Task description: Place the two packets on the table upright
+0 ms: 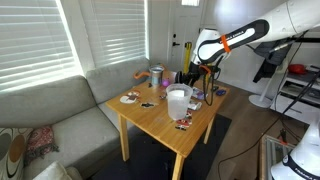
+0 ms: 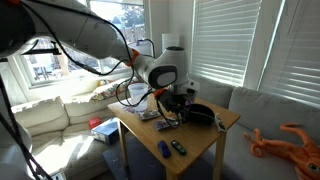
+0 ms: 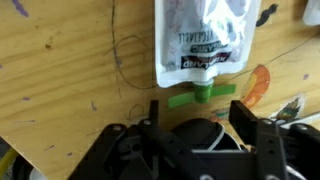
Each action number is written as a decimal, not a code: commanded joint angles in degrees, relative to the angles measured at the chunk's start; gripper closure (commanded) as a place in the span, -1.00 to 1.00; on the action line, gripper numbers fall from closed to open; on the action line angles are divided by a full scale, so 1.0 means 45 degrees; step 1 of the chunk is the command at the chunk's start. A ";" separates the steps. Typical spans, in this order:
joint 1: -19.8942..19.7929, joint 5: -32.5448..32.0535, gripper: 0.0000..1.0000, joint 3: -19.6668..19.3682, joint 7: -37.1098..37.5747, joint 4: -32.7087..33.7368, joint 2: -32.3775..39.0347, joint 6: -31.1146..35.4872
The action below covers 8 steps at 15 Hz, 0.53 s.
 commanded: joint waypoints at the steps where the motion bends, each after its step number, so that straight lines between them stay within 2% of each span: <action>1: 0.0170 0.0226 -0.42 -0.0151 -0.0672 0.0600 0.0477 -0.0812; 3: 0.0161 0.0271 -0.55 -0.0132 -0.0929 0.0702 0.0583 -0.1207; 4: 0.0161 0.0257 -0.43 -0.0130 -0.1008 0.0748 0.0626 -0.1344; 5: 0.0157 0.0251 -0.12 -0.0132 -0.1089 0.0805 0.0649 -0.1465; 6: 0.0152 0.0246 0.06 -0.0136 -0.1144 0.0856 0.0673 -0.1535; 8: 0.0133 0.0257 0.33 -0.0178 -0.1223 0.0938 0.0670 -0.1681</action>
